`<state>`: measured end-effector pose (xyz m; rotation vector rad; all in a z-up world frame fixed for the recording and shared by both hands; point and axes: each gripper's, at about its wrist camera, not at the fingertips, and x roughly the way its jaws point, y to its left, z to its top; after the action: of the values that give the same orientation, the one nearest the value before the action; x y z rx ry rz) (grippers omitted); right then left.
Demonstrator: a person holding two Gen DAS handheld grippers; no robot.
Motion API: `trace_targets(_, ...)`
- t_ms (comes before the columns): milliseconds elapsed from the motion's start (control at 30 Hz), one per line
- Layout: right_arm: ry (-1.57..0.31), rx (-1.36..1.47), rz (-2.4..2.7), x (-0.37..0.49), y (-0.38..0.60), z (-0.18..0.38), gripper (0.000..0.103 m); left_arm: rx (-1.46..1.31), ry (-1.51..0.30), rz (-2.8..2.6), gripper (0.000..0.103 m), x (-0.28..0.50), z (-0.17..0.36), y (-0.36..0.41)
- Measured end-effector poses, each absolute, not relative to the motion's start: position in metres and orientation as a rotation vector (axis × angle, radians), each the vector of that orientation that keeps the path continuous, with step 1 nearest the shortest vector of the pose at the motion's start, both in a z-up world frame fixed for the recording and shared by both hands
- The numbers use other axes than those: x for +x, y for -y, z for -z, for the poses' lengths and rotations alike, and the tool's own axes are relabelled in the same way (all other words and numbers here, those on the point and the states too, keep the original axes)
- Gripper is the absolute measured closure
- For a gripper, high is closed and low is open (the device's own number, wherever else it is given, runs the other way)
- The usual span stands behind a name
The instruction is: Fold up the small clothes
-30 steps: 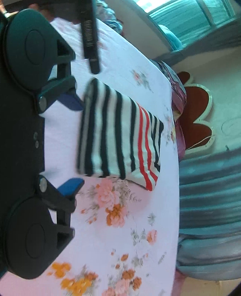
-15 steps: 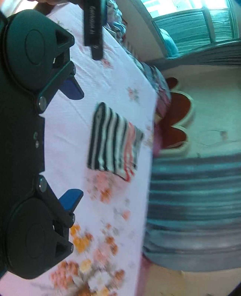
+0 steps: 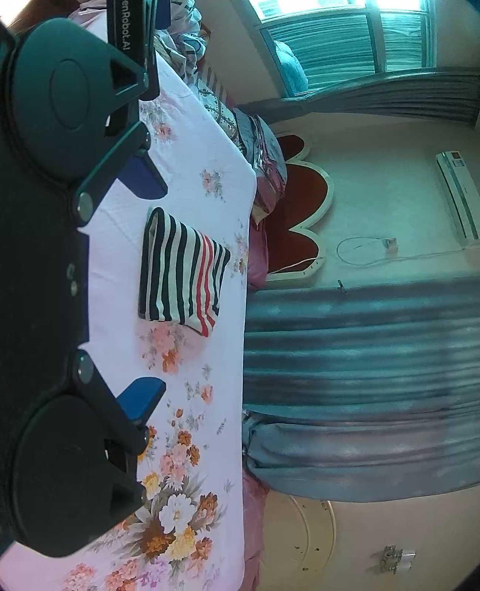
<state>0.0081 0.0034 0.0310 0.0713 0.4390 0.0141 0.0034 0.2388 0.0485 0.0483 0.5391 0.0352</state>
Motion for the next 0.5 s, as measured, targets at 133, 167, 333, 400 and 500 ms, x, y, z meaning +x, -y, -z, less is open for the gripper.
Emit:
trace_targets(133, -0.441, 0.084, -0.024, 0.002, -0.004, -0.031, 0.001, 0.050, -0.538, -0.033, 0.000, -0.002, -0.050, -0.235)
trace_targets(167, -0.440, 0.083, -0.022, 0.002, -0.005, -0.031, 0.001, 0.051, -0.536, -0.034, 0.000, -0.003, -0.050, -0.234)
trace_targets(333, -0.436, 0.080, -0.025, -0.001, -0.005, -0.032, 0.001, 0.050, -0.528, -0.035, 0.000, -0.003, -0.050, -0.231)
trace_targets(400, -0.435, 0.080, -0.021, -0.002, -0.005, -0.032, 0.001, 0.051, -0.530, -0.032, 0.000, -0.004, -0.050, -0.229)
trace_targets(500, -0.440, 0.083, -0.019, -0.004, -0.002, -0.032, 0.001, 0.048, -0.536, -0.029, 0.000, -0.004, -0.049, -0.228)
